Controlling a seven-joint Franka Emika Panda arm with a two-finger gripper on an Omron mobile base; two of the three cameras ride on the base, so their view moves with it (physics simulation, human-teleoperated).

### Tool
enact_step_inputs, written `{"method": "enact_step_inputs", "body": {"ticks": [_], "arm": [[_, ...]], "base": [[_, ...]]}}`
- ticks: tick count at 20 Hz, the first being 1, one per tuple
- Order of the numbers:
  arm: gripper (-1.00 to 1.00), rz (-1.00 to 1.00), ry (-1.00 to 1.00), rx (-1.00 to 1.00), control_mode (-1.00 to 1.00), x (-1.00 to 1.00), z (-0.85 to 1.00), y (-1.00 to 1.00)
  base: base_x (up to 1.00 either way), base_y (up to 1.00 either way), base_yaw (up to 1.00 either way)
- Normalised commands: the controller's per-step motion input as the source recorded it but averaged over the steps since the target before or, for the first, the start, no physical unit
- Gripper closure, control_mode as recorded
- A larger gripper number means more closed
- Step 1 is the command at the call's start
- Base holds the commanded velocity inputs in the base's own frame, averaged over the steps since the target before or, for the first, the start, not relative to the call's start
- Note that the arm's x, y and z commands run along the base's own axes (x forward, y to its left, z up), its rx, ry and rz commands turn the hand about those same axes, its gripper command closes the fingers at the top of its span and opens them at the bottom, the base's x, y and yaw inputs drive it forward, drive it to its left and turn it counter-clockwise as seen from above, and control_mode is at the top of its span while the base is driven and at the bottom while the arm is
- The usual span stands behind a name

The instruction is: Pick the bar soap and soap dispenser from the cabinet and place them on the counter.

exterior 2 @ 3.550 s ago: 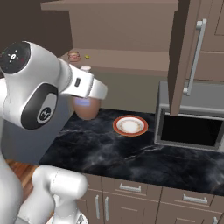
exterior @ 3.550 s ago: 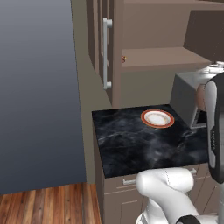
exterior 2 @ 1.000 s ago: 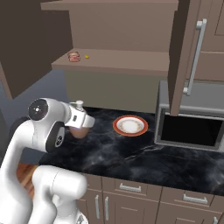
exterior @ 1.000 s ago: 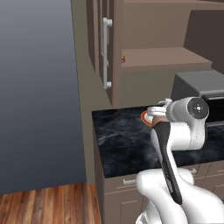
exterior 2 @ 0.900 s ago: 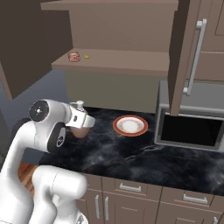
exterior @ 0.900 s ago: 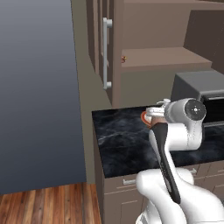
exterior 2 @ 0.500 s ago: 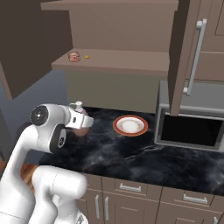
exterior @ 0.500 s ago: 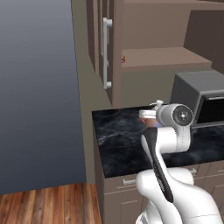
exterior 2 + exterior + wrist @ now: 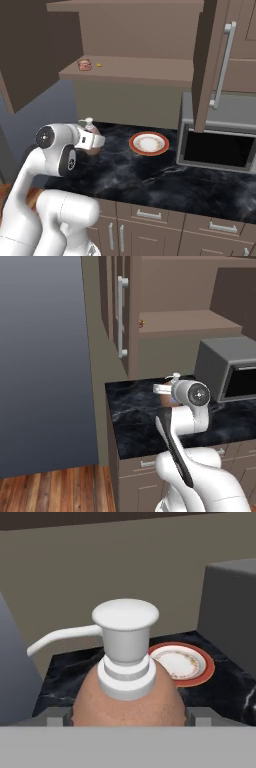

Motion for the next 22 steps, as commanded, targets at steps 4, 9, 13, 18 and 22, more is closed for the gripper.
{"method": "enact_step_inputs", "body": {"ticks": [4,9,13,18,22], "arm": [[1.0,0.0,-0.21,0.0,-1.0,0.13,-0.64,0.0],[1.0,0.0,-0.17,-0.01,-1.0,0.1,-0.52,0.0],[1.0,0.0,-0.14,-0.01,-1.0,0.03,-0.5,0.0],[1.0,-0.01,-0.02,-0.01,-1.0,-0.02,-0.4,0.0],[1.0,-0.01,-0.05,-0.07,-1.0,0.0,-0.58,0.0]], "base": [[0.0,0.0,0.0],[0.0,0.0,0.0],[0.0,0.0,0.0],[0.0,0.0,0.0],[0.0,0.0,0.0]]}}
